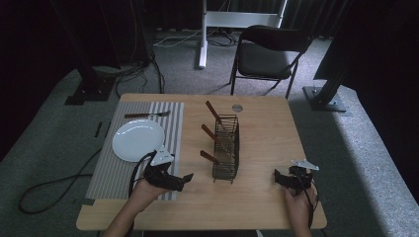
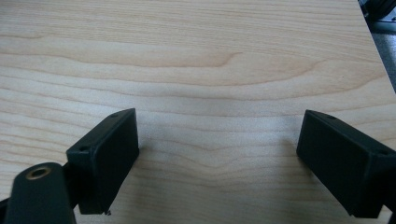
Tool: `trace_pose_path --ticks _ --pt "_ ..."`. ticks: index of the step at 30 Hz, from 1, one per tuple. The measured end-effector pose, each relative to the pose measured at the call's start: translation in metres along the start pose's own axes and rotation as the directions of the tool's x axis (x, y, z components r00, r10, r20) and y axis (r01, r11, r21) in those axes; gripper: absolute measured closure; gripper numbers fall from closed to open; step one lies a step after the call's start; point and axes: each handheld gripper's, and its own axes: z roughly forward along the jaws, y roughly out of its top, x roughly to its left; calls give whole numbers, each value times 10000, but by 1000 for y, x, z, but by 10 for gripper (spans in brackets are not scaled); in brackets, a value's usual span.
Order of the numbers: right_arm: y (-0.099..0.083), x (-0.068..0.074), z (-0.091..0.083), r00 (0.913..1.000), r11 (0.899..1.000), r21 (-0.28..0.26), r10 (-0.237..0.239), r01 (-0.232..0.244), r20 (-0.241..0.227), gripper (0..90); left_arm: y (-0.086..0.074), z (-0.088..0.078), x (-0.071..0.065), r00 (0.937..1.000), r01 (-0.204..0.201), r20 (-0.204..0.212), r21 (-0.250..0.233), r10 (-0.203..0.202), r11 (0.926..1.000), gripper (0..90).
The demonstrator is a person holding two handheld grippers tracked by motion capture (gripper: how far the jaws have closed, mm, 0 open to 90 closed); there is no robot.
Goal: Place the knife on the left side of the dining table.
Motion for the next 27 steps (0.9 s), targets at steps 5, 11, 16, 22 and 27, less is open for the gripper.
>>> trace_pose_path --ticks 5,11,16,22,27 --pt "0 0 0 10000 10000 -9 4 -4 -3 121 12 3 -7 9998 -105 189 -164 108 9998 25" --pt "0 0 0 10000 10000 -3 5 -5 0 121 26 8 -16 9987 -368 352 -293 378 9989 25" --pt "0 0 0 10000 10000 -5 1 -1 0 121 36 13 -20 9989 -209 401 -418 226 9989 26" --pt "0 0 0 10000 10000 -12 6 -6 -8 121 44 18 -23 9988 -224 425 -475 245 9986 40" --pt "0 0 0 10000 10000 -8 9 -9 -7 121 48 20 -25 9986 -91 523 -673 126 9977 97"
